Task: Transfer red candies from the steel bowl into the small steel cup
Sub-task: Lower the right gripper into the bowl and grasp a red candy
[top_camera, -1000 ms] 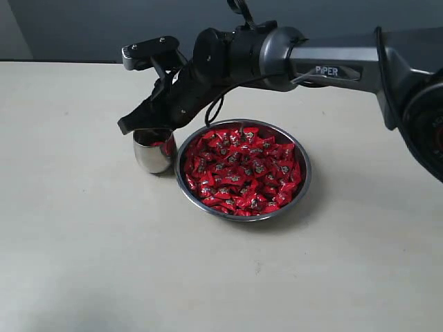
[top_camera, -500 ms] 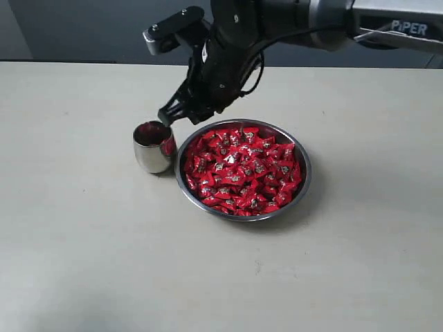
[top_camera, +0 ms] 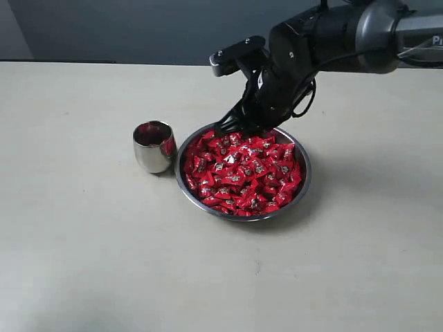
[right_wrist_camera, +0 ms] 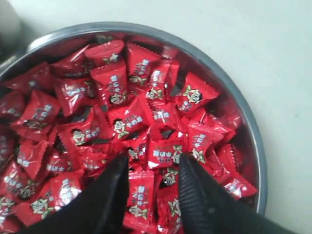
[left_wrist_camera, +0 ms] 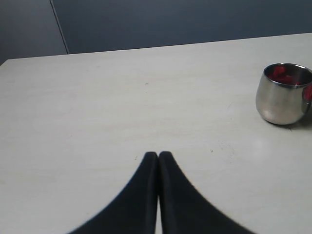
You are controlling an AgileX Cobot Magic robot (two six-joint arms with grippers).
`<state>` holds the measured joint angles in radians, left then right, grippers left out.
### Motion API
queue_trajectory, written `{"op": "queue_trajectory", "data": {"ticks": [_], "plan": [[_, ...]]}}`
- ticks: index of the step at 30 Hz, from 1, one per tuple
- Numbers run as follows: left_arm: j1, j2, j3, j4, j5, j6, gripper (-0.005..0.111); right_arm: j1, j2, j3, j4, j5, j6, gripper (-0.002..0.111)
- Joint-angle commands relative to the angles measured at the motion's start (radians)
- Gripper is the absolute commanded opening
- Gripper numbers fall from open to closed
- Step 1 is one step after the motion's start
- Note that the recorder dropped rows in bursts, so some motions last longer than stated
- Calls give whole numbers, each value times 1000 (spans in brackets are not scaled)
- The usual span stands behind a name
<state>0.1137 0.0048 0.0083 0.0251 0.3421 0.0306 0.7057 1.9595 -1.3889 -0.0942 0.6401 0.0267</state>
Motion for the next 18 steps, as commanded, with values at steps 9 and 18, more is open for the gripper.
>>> {"op": "queue_trajectory", "data": {"ticks": [9, 18], "plan": [[-5, -5, -8, 2, -5, -1, 0, -8, 88, 4, -11, -60, 11, 34], [-5, -5, -8, 2, -5, -1, 0, -8, 92, 4, -94, -55, 13, 34]]}}
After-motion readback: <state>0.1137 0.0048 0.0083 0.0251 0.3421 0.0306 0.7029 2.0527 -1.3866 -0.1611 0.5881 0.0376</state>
